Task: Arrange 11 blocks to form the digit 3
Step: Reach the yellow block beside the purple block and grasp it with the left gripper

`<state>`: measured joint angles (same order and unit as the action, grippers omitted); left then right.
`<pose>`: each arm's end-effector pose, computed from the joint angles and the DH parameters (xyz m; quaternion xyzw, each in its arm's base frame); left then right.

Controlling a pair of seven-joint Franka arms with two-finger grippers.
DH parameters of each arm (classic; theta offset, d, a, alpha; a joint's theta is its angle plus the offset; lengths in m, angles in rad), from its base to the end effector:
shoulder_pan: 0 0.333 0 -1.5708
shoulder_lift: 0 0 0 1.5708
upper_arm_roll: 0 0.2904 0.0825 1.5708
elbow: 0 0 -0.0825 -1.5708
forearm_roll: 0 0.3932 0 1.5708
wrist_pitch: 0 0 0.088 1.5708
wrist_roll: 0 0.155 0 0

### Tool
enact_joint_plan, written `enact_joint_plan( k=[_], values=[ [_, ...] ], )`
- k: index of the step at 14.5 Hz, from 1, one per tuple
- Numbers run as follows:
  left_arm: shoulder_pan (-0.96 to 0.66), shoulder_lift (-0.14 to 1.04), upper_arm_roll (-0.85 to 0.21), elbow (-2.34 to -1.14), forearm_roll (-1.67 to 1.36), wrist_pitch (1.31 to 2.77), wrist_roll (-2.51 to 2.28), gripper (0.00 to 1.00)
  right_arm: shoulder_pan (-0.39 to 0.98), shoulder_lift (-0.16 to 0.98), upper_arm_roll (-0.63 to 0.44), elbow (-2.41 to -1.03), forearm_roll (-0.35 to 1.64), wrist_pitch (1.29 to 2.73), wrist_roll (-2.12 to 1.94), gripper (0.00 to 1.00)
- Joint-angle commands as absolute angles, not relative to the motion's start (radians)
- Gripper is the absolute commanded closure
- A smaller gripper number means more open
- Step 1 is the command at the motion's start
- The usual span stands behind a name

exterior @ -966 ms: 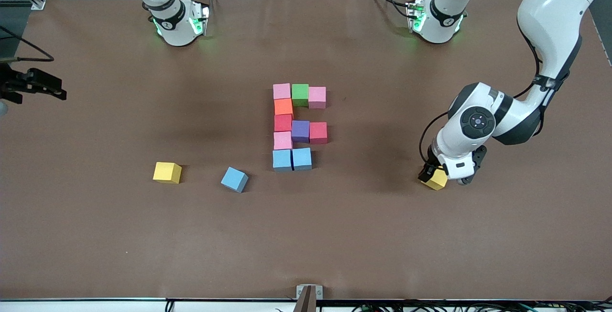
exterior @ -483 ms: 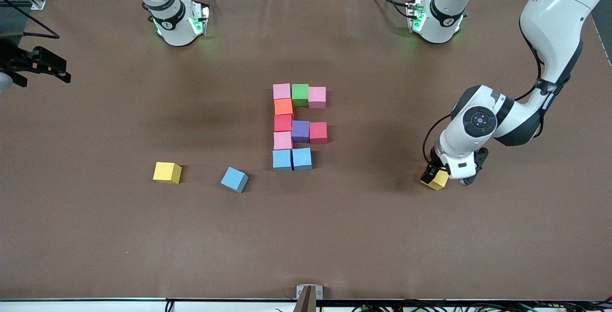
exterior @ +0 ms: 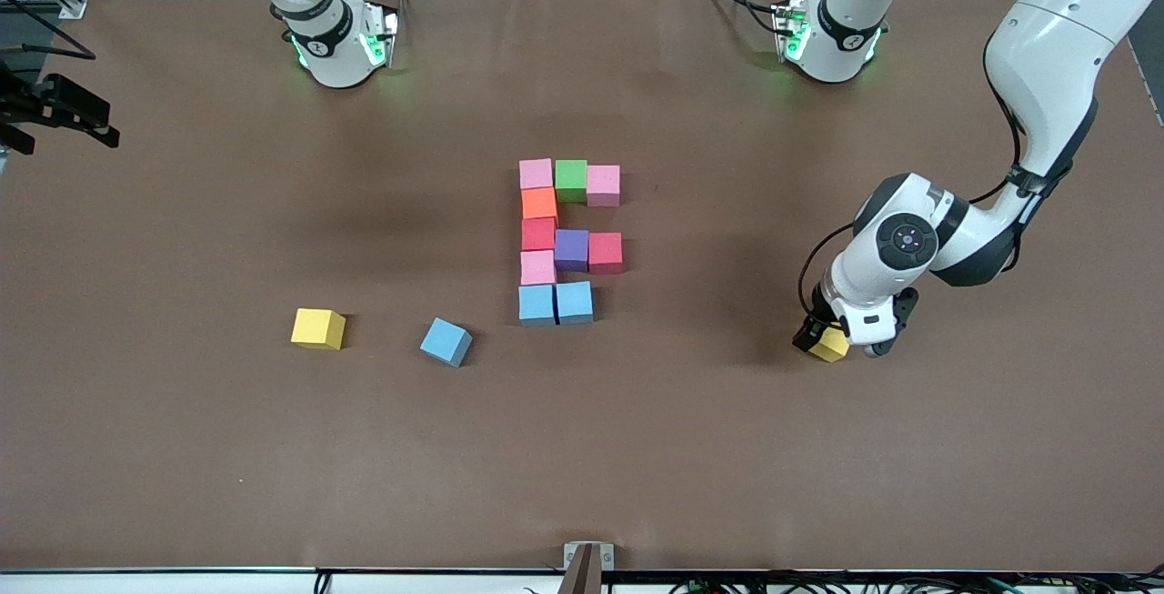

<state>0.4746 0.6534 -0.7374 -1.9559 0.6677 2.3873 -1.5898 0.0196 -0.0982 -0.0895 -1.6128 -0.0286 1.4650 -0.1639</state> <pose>0.5900 -0.1485 0.1387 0.8932 0.4494 0.0176 0.0021 0.5201 -0.0430 0.5752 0.9986 0.0461 -0.0260 0.0069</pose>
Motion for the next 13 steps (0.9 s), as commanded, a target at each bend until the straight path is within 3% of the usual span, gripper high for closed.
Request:
enact_joint_plan(
  k=[1, 11, 13],
  values=[
    [0.482, 0.653, -0.726, -1.956, 0.706, 2.407, -1.6, 0.0, 0.015, -0.112, -0.081, -1.62, -0.035, 1.457, -0.172, 0.0],
    [0.476, 0.71, -0.675, -1.908, 0.761, 2.503, -1.588, 0.0, -0.015, -0.126, -0.051, -1.632, -0.034, 1.456, -0.176, 0.0],
    [0.476, 0.721, -0.672, -1.901, 0.77, 2.519, -1.589, 0.32, -0.015, -0.126, -0.051, -1.629, -0.034, 1.457, -0.176, 0.0]
  ],
)
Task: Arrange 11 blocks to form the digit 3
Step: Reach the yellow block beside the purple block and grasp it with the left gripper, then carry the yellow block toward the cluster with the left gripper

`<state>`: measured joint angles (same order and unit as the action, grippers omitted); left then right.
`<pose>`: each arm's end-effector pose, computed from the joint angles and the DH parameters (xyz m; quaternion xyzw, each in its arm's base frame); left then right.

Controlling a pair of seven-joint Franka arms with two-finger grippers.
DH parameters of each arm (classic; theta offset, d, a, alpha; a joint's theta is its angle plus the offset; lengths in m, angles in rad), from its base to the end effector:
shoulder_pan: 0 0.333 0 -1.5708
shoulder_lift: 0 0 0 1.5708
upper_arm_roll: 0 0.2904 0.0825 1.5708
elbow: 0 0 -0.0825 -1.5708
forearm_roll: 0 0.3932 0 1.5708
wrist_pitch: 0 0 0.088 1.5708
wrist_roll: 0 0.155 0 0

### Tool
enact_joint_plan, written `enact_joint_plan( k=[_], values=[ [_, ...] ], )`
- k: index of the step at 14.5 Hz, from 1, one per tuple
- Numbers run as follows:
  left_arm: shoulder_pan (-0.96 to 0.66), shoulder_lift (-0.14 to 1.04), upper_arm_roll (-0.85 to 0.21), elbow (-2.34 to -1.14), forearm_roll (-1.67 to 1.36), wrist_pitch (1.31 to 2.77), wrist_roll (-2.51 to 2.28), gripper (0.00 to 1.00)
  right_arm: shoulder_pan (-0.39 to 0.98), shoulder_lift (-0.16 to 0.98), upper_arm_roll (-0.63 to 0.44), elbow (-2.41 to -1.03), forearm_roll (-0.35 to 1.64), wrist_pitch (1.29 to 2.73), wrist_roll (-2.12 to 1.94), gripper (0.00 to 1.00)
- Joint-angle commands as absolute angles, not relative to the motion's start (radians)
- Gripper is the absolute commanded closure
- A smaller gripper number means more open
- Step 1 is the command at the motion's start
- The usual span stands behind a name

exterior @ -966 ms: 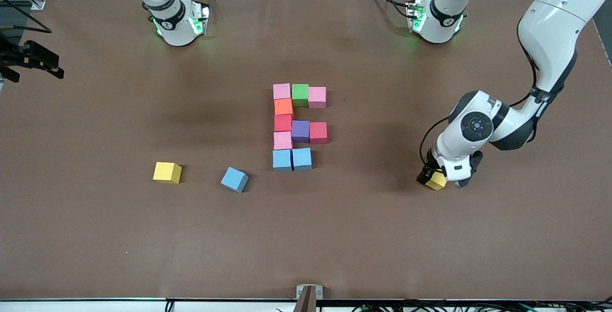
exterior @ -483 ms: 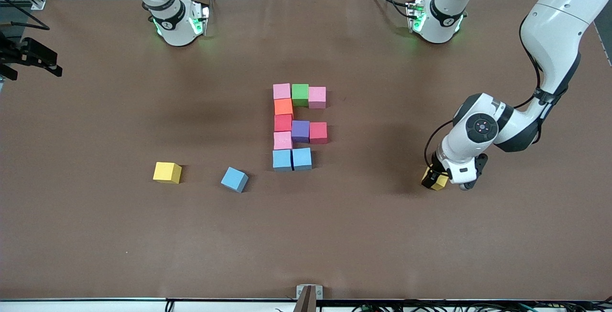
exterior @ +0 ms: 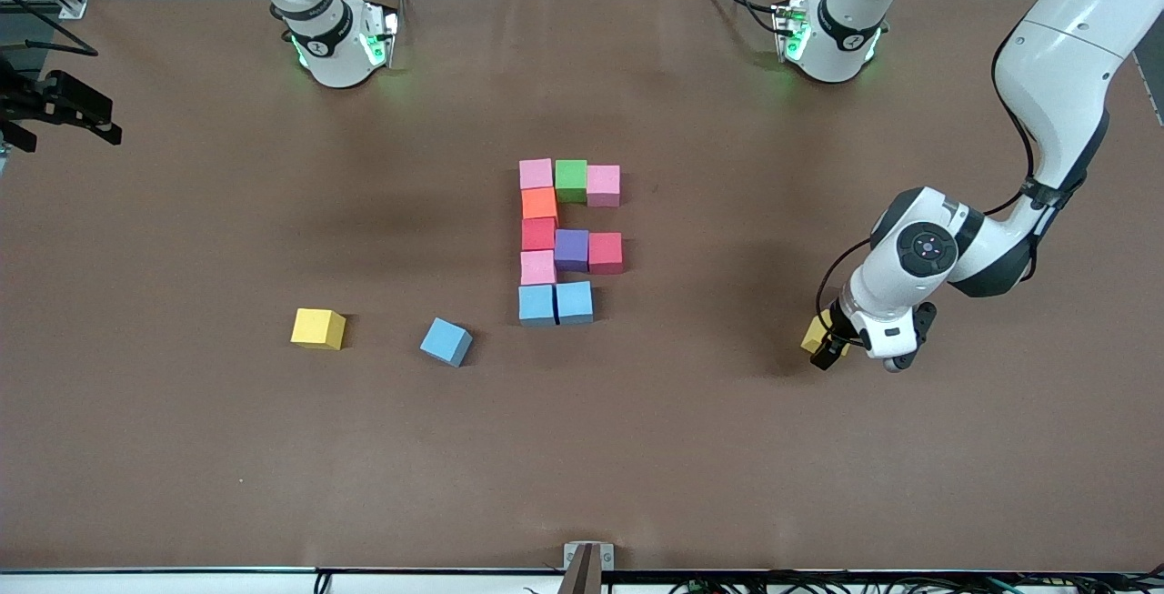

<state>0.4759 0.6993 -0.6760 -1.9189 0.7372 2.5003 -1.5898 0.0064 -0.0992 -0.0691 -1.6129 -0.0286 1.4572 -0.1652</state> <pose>0.6152 -0.1209 0.1261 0.8895 0.4526 0.0543 0.0313 0.5189 -0.0388 0.5751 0.9983 0.0503 -0.0294 0.0075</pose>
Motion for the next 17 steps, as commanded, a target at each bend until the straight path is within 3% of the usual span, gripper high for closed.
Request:
enact_joint_plan(
  k=[1, 2, 3, 5, 9, 17],
  values=[
    [0.474, 0.724, -0.67, -1.893, 0.77, 2.519, -1.589, 0.52, -0.017, -0.126, -0.051, -1.629, -0.034, 1.457, -0.176, 0.0],
    [0.474, 0.726, -0.67, -1.89, 0.77, 2.519, -1.591, 0.64, -0.017, -0.126, -0.051, -1.629, -0.034, 1.456, -0.176, 0.0],
    [0.468, 0.724, -0.67, -1.887, 0.769, 2.516, -1.598, 0.7, -0.017, -0.126, -0.051, -1.629, -0.034, 1.453, -0.176, 0.0],
    [0.447, 0.723, -0.67, -1.865, 0.752, 2.49, -1.615, 0.73, -0.017, -0.126, -0.052, -1.628, -0.034, 1.444, -0.176, 0.0],
    [0.338, 0.724, -0.672, -1.769, 0.68, 2.352, -1.816, 0.74, -0.017, -0.121, -0.052, -1.602, -0.032, 1.43, -0.17, 0.0],
    [0.056, 0.808, -0.637, -1.586, 0.563, 2.289, -2.222, 0.74, -0.017, -0.118, -0.054, -1.582, 0.023, 1.421, -0.079, 0.0]
  ],
)
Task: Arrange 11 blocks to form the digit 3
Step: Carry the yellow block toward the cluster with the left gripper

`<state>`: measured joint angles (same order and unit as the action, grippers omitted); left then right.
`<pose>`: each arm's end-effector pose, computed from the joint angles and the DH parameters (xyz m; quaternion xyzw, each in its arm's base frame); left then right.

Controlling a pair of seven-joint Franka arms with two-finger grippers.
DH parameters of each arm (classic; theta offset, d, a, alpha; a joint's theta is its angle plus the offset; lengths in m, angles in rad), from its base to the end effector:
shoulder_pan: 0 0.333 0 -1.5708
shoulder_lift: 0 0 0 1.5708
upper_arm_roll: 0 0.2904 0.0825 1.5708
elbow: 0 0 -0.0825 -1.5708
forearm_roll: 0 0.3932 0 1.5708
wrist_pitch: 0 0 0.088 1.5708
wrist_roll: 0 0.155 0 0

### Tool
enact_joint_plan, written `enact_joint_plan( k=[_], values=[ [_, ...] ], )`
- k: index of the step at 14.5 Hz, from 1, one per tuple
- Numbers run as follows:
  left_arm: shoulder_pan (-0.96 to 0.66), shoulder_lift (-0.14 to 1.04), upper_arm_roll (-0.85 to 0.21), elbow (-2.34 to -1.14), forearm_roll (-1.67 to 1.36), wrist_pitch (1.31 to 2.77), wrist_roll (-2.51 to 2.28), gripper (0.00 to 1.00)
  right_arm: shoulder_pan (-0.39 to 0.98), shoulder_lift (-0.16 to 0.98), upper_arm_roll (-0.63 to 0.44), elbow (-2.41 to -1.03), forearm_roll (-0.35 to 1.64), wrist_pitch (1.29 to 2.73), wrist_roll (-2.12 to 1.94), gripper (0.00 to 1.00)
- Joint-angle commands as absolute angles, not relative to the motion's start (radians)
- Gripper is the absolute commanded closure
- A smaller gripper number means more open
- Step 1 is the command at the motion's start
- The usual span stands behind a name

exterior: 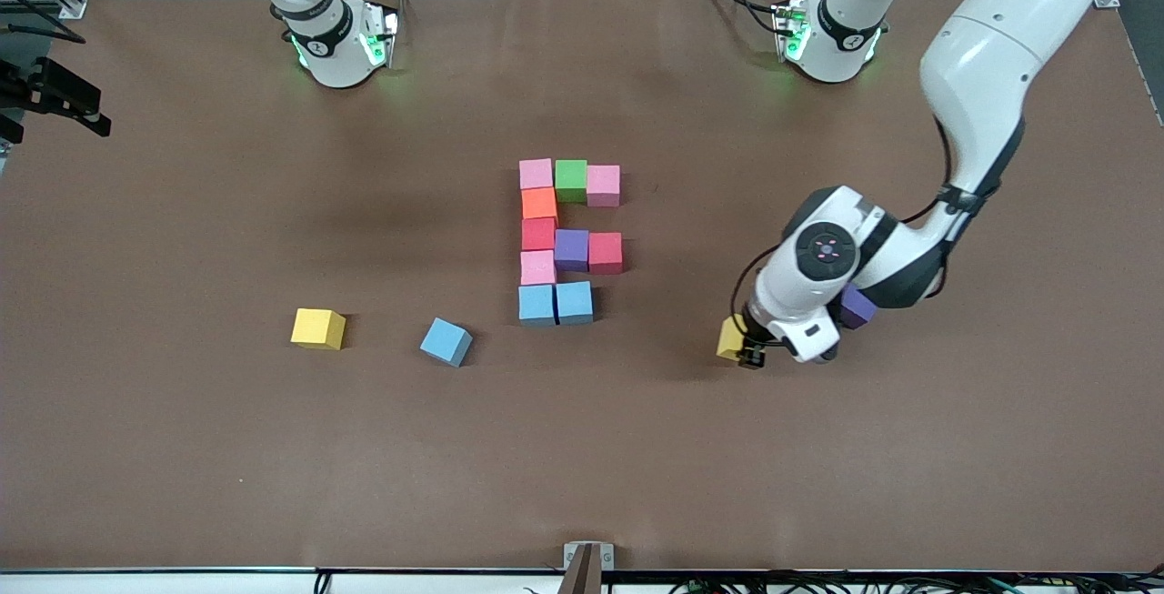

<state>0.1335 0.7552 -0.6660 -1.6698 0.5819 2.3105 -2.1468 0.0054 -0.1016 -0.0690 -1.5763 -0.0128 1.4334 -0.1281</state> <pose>0.6142 -0.2962 0.1693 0.7699 0.6367 0.0125 0.0417 0.5164 -0.0366 0.5915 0.9993 0.0317 -0.0209 0.0009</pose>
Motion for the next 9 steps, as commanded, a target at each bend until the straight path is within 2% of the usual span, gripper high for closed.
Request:
enact_joint_plan(
  k=[1, 4, 9],
  values=[
    [0.002, 0.827, -0.609, -1.556, 0.561, 2.287, -2.273, 0.74, -0.015, -0.118, -0.052, -1.582, 0.029, 1.419, -0.069, 0.0],
    [-0.145, 0.874, -0.525, -1.462, 0.543, 2.289, -2.387, 0.74, -0.012, -0.118, -0.051, -1.583, 0.028, 1.414, -0.067, 0.0],
    [-0.345, 0.876, -0.402, -1.436, 0.463, 2.286, -2.476, 0.74, -0.006, -0.12, -0.046, -1.586, 0.025, 1.413, -0.072, 0.0]
  ],
)
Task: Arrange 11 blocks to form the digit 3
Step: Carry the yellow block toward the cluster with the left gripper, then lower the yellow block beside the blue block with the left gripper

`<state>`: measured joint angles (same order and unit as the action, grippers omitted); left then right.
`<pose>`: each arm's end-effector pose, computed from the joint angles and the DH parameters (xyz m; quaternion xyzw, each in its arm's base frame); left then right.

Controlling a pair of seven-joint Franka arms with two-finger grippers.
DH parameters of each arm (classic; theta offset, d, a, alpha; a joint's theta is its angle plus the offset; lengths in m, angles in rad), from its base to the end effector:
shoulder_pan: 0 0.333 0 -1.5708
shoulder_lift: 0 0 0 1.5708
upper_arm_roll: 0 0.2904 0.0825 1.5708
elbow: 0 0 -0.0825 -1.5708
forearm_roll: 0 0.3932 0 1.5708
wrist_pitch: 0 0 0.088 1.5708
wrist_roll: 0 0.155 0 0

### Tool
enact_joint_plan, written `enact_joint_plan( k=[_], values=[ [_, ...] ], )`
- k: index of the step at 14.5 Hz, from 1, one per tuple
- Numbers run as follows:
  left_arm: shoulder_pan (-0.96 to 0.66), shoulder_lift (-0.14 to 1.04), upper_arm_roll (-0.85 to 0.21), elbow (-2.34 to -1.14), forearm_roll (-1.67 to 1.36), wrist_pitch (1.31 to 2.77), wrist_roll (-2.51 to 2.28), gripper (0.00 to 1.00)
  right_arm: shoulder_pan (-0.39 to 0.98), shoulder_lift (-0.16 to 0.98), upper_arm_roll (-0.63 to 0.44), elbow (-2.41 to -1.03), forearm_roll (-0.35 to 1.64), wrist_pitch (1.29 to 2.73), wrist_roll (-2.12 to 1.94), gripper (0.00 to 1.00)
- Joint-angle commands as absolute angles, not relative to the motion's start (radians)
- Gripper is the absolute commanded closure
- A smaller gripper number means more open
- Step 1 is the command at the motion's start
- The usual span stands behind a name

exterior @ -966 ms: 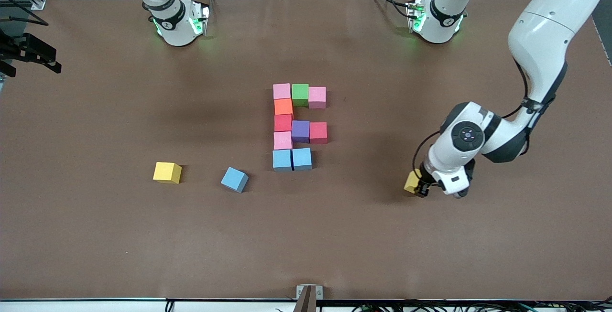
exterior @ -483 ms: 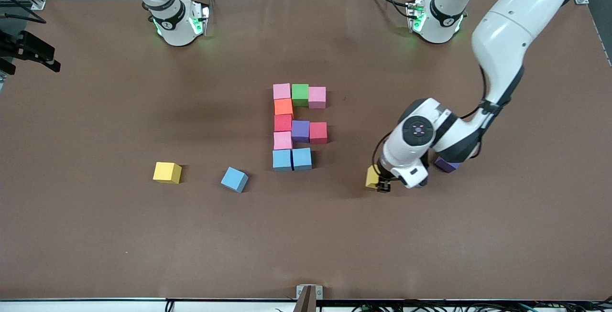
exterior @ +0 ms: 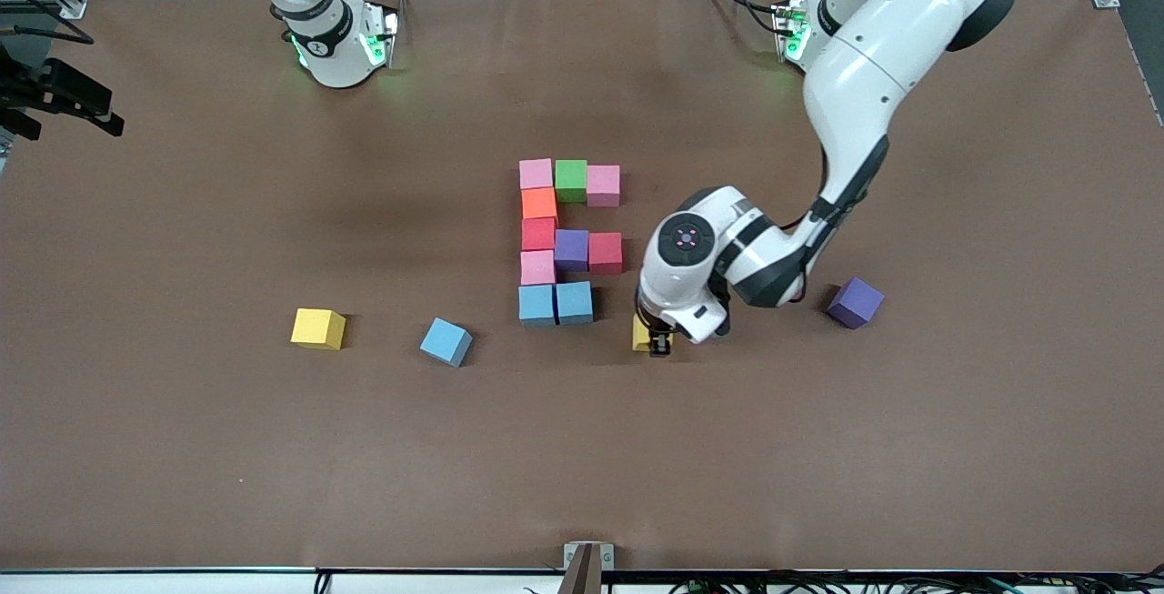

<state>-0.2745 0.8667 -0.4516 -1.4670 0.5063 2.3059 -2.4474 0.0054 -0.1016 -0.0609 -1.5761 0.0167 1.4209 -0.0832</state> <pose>0.5767 -0.4265 0.1335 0.7157 0.6970 0.0241 0.0384 0.5150 -0.0273 0.5906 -0.9995 -0.0151 0.0260 0.0132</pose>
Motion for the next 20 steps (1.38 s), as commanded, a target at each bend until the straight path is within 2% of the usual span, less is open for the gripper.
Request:
enact_joint_plan(
  k=[1, 5, 20],
  values=[
    [-0.372, 0.877, -0.382, -1.425, 0.437, 2.287, -2.486, 0.74, -0.006, -0.12, -0.045, -1.588, 0.022, 1.411, -0.077, 0.0],
    [-0.446, 0.89, -0.342, -1.417, 0.382, 2.287, -2.531, 0.74, -0.008, -0.118, -0.046, -1.586, 0.017, 1.402, -0.078, 0.0],
    [-0.502, 0.933, -0.341, -1.376, 0.367, 2.289, -2.577, 0.74, -0.009, -0.118, -0.048, -1.586, 0.011, 1.404, -0.081, 0.0]
  ],
)
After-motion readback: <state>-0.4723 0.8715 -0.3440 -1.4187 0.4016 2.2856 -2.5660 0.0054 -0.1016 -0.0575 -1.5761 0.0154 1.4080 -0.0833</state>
